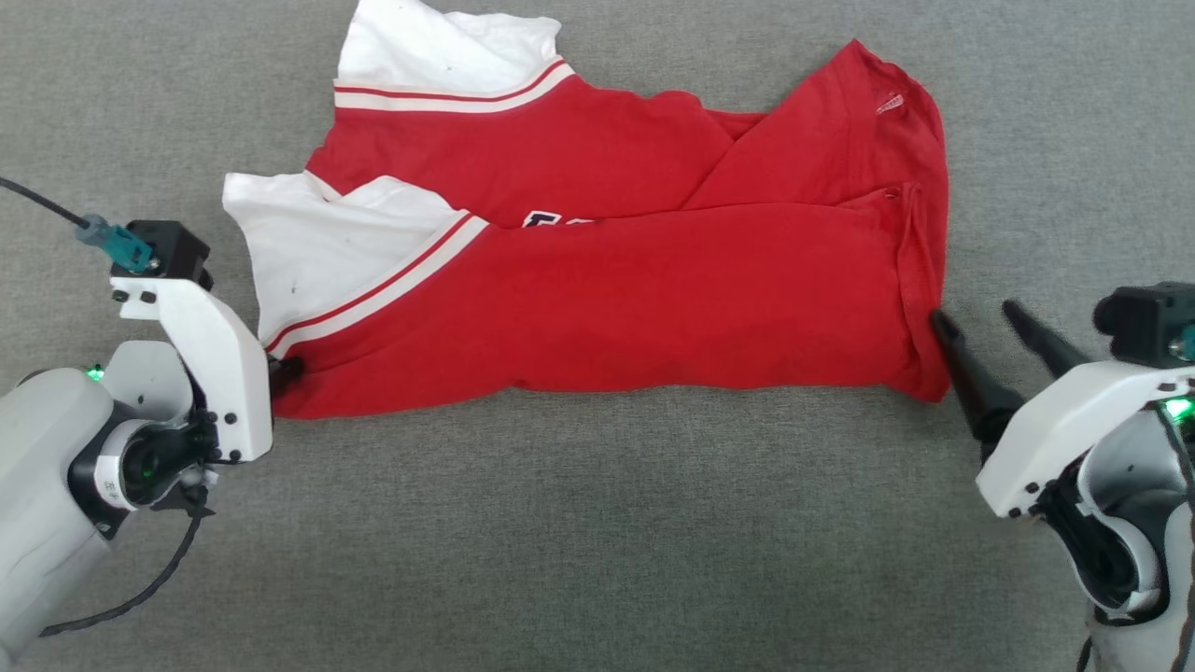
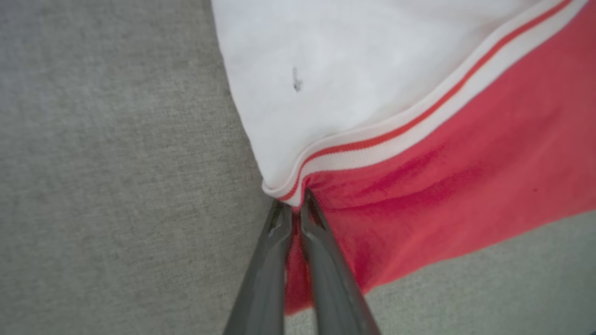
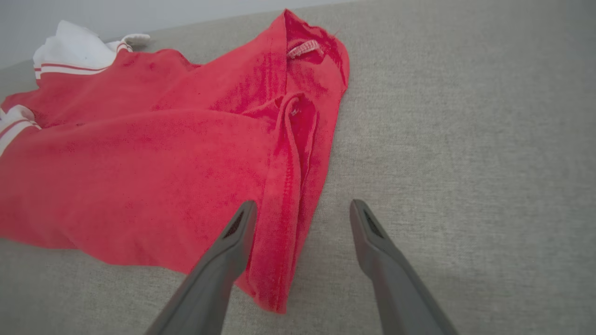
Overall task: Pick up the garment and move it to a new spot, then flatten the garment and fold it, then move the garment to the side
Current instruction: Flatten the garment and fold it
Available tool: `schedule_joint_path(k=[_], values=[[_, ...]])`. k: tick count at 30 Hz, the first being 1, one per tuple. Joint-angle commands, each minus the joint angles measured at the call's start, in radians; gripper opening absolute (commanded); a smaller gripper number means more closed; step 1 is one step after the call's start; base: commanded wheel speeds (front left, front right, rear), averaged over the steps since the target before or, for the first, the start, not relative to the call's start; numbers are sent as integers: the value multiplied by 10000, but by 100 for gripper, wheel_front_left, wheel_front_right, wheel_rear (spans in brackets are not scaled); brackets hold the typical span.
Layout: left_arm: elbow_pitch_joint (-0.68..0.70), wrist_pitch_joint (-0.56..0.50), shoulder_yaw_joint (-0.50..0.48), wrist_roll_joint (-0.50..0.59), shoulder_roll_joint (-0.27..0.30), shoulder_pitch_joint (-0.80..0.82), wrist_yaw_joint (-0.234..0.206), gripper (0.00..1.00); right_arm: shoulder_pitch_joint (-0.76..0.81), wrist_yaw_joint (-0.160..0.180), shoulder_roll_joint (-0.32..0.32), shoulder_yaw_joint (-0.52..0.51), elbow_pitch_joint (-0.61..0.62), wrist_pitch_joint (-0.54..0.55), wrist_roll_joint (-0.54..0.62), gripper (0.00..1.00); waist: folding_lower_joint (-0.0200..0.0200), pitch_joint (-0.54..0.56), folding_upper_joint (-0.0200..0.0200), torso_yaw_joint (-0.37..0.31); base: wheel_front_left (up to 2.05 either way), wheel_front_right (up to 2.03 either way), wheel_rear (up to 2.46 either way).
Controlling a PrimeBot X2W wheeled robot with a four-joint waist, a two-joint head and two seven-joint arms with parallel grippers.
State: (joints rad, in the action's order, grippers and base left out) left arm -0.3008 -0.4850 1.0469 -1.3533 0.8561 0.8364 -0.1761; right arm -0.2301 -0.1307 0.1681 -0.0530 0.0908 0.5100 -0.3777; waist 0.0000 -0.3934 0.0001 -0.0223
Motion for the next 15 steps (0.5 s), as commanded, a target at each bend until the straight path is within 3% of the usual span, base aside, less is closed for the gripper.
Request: schedule_joint_path(k=[1, 14, 15], values=[[-116, -84, 269, 53, -256, -261, 38, 0, 50, -1, -33, 10, -38, 90, -91, 100, 0, 0, -1, 28, 0, 0, 0], [-747, 55, 419, 269, -900, -14, 620, 0, -528, -1, 81, 560, -1637, 2737, -36, 100, 0, 23, -1, 564, 0, 0, 0], [-777, 79, 400, 253, -961, 8, 643, 0, -554, -1, 79, 619, -1768, 2905, -6, 94, 0, 18, -1, 604, 0, 0, 0]])
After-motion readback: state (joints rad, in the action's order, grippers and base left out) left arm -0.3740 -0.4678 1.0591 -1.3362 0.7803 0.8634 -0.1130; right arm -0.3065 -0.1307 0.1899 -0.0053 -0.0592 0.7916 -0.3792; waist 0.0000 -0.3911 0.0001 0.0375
